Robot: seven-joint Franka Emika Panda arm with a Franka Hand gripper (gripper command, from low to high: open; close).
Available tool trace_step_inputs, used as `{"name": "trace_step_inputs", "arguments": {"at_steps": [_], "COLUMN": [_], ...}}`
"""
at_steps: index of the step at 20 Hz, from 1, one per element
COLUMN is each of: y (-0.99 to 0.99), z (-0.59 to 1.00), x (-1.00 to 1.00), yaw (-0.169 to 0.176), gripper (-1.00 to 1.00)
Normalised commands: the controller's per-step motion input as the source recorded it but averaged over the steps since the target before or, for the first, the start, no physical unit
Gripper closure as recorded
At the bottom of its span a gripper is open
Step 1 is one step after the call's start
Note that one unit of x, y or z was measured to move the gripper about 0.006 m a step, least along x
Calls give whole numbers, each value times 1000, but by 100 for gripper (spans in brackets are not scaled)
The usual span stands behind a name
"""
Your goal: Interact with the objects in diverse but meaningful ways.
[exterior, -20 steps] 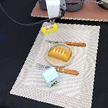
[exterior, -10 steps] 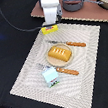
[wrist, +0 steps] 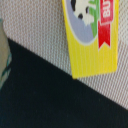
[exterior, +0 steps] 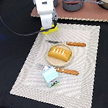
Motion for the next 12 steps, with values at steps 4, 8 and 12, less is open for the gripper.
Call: {"name": "trace_step_inputs", "arguments": {"at_steps": [4, 8, 12], "y": [0, 0, 0], "z": [-291, -243, -232], "x": [0, 0, 0], "yaw": [52, 55, 54], "gripper": [-100, 100, 100]}}
